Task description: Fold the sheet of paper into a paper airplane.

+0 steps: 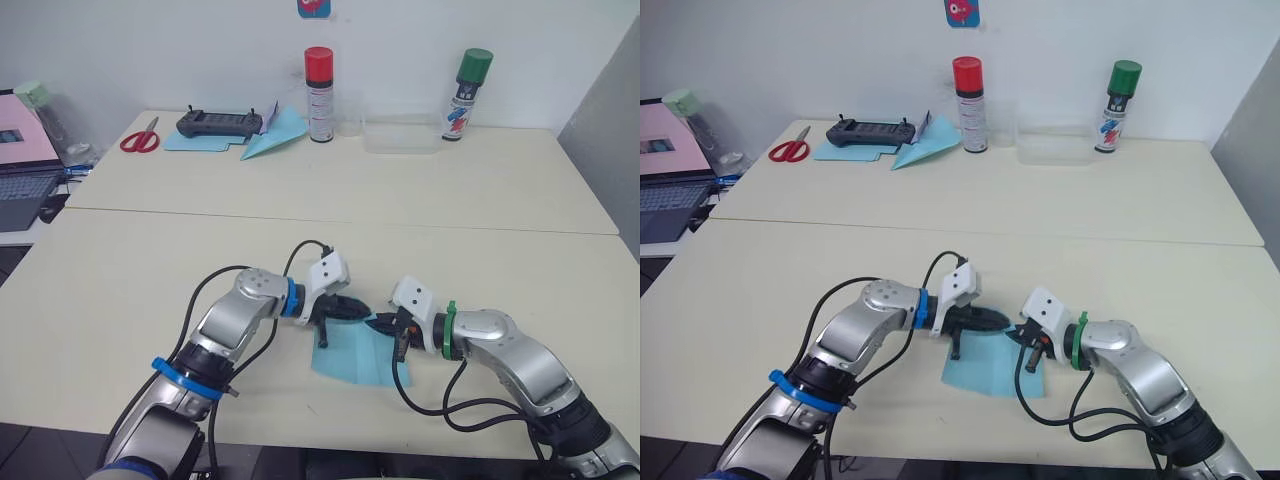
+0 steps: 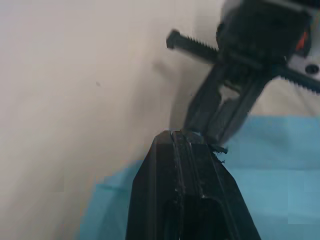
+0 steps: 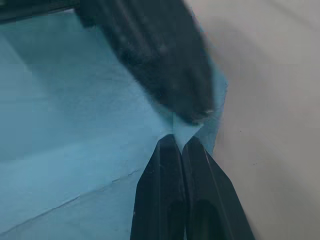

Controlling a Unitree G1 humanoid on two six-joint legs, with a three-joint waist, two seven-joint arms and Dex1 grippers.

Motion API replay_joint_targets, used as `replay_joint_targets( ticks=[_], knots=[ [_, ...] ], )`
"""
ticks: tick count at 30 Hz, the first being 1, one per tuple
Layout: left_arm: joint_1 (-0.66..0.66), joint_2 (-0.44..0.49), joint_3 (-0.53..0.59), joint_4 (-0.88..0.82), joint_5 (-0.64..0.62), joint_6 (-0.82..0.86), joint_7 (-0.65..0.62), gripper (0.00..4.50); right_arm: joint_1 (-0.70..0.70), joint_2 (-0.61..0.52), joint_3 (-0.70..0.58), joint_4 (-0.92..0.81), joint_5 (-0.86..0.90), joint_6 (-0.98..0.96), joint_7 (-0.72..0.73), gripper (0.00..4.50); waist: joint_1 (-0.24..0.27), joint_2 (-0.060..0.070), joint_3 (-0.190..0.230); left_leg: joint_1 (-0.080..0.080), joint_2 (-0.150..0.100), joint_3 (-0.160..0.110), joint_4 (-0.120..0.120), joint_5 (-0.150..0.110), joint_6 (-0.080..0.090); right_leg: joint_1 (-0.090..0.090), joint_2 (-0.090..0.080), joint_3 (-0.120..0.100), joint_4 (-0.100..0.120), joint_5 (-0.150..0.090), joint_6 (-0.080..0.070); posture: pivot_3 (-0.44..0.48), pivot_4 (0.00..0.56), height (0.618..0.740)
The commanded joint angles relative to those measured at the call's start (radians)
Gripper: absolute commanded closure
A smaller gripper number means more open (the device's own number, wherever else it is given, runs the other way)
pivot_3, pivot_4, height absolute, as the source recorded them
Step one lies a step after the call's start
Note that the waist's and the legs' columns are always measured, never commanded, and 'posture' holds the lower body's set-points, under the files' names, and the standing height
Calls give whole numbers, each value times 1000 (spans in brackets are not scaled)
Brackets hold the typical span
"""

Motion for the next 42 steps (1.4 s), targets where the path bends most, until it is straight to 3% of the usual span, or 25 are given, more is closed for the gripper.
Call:
replay_joint_targets(
  ticks=[1, 6, 15, 18, 22, 26, 33, 38, 42],
  knots=[
    [-29, -24, 12, 65, 15, -44, 27, 4500, 14, -5, 10, 23, -30, 19, -9, 4467, 0, 0, 0, 0, 0, 0, 0, 0, 0, 0, 0, 0, 0, 0, 0, 0, 150, 740],
    [-70, -59, 30, 118, -4, -41, 30, 4500, 16, -3, 12, 18, -32, 25, -14, 4467, 0, 0, 0, 0, 0, 0, 0, 0, 0, 0, 0, 0, 0, 0, 0, 0, 150, 740],
    [-39, 38, -100, 143, 132, -95, -33, 4500, 25, -4, 9, 4, -38, 32, -24, 4467, -2, 0, 0, 0, 0, 0, 0, 0, 0, -1, 0, 0, 0, 0, 0, 0, 150, 740],
    [-39, 23, -100, 185, 149, -118, -10, 4500, 25, -4, 11, 5, -44, 18, -20, 4467, -1, 0, 0, 0, 0, 0, 0, 0, 0, 1, 0, 0, 0, 0, 0, 0, 150, 740],
    [-29, 8, -124, 224, 179, -171, -2, 4500, 26, 5, -12, -14, 9, 66, 12, 3599, -1, 0, -1, 2, 0, 0, 0, 0, 0, 3, 0, 0, 0, 0, 0, 0, 150, 740],
    [-21, 3, -128, 243, 194, -201, 1, 4500, 26, -34, -41, -68, 138, 202, 109, 2234, 2, 0, -1, 3, 0, 0, 0, 0, 0, 4, 0, 0, 0, 0, 0, 0, 150, 740],
    [-8, -6, -126, 260, 209, -234, 10, 4500, 33, -89, -129, -134, 292, 313, 169, 2234, 2, -1, -1, 3, 0, -1, 0, 0, 0, 4, 0, 0, -1, 0, 0, 0, 150, 740],
    [3, -7, -133, 256, 216, -248, 2, 4500, -18, -32, -275, -120, 376, 330, 114, 2234, 3, -1, -1, 2, -1, 0, 1, 0, 0, 4, -1, 0, -1, 0, 0, 0, 150, 740],
    [4, -5, -135, 260, 226, -262, 4, 4500, -56, -15, -348, -116, 430, 372, 84, 3151, 5, -1, -1, 1, -1, -1, 1, 0, 0, 3, -1, 0, -1, 0, 1, 0, 150, 740]
  ],
)
